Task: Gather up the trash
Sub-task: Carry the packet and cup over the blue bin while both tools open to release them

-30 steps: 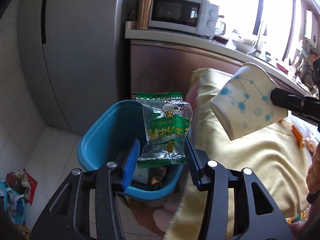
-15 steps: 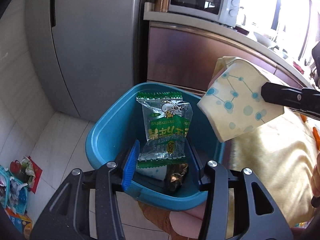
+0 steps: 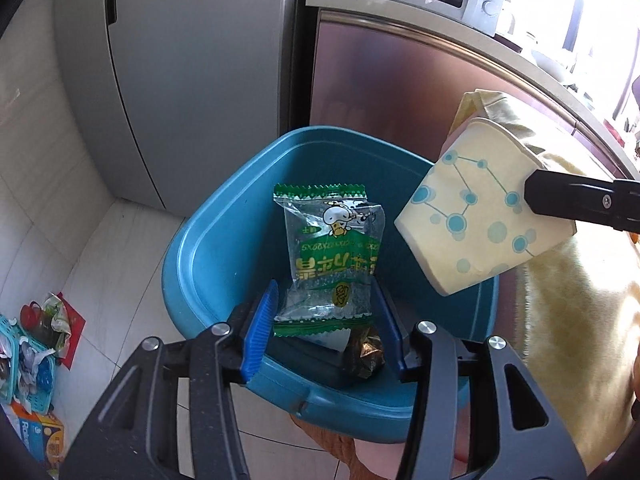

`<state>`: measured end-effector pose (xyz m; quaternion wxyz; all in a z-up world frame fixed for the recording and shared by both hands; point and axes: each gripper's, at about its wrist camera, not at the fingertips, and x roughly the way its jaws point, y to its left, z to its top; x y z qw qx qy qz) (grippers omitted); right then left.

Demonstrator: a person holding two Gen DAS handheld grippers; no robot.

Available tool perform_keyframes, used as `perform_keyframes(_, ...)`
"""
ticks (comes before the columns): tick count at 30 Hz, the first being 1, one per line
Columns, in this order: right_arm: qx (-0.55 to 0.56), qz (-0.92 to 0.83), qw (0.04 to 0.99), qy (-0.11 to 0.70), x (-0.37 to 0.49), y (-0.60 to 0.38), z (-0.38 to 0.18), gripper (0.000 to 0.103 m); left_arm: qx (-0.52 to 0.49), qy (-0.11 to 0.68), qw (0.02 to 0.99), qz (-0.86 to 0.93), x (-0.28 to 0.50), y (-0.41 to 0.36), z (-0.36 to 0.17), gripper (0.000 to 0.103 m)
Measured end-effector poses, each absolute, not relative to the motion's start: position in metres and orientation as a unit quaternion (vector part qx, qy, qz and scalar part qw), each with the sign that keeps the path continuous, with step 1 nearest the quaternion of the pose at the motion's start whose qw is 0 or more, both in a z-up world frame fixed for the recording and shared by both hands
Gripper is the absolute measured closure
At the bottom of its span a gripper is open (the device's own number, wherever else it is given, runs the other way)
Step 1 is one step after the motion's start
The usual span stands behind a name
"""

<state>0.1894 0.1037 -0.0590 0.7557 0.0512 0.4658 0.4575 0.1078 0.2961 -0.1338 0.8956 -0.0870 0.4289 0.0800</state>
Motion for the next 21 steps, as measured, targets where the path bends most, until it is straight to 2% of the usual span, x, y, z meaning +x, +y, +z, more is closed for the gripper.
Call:
perform_keyframes(6,0.046,0.448,0.757,0.474,0.193,0.112,-0.065,0.095,-0.083,0.430,0.895,0.084,0.113,0.296,-0.139,0.049)
perform_keyframes(14,0.057,0.444,0.765,0.463,0.194,0.093,-0.062,0.094,-0.081,0.428,0.896,0.084,0.116,0.293,-0.137,0.048)
perform_keyframes(21,0.060,0.449,0.780,0.433,0.178,0.061,-0.044,0.080,-0.069,0.395,0.913,0.082,0.099,0.278,-0.114,0.041)
